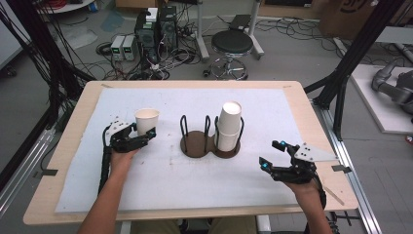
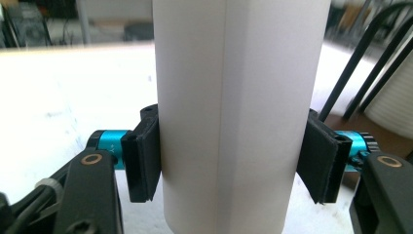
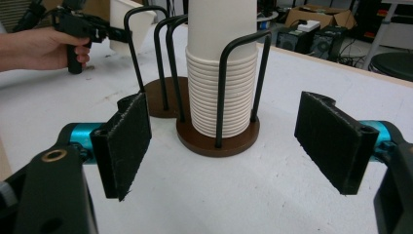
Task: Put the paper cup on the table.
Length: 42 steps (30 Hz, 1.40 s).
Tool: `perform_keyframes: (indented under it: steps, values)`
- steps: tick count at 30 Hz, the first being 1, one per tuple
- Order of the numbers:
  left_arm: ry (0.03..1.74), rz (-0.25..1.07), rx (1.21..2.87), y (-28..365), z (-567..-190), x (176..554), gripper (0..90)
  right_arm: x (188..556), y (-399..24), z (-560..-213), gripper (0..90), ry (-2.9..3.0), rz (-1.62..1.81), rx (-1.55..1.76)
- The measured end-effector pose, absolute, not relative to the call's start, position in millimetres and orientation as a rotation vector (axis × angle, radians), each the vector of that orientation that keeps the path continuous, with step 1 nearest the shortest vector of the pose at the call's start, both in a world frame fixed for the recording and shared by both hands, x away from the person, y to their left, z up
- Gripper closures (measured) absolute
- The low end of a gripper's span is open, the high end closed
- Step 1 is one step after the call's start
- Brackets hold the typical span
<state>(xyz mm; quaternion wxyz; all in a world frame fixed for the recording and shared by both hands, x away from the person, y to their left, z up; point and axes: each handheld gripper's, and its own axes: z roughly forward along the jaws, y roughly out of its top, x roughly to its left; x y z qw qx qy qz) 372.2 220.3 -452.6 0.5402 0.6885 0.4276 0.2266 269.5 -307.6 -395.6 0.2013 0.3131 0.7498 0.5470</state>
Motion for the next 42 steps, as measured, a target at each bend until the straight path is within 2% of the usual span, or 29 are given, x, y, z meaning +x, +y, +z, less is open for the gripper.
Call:
perform_keyframes:
  steps: [5,9,31,34,38,42]
  values:
    - [1.078,0.549,1.806,204.5,-451.9,380.3,34.6,269.2,-309.0,-394.3,21.3,2.093,1.534,0.875]
    - [1.140,0.537,1.773,204.7,-451.7,377.4,34.8,267.9,-310.8,-394.2,21.3,2.085,1.538,0.883]
    - [1.104,0.582,1.882,206.9,-452.4,354.3,31.7,264.8,-311.5,-393.6,21.3,2.086,1.533,0.883]
    - [1.106,0.573,1.873,208.0,-452.3,354.4,29.7,265.3,-311.4,-393.9,21.3,2.083,1.534,0.880]
    - [1.113,0.569,1.815,214.0,-451.4,351.4,20.6,265.7,-311.2,-394.6,21.3,2.091,1.531,0.884]
    - [1.091,0.555,1.808,218.3,-451.2,344.3,19.9,265.8,-311.6,-394.3,21.3,2.090,1.532,0.885]
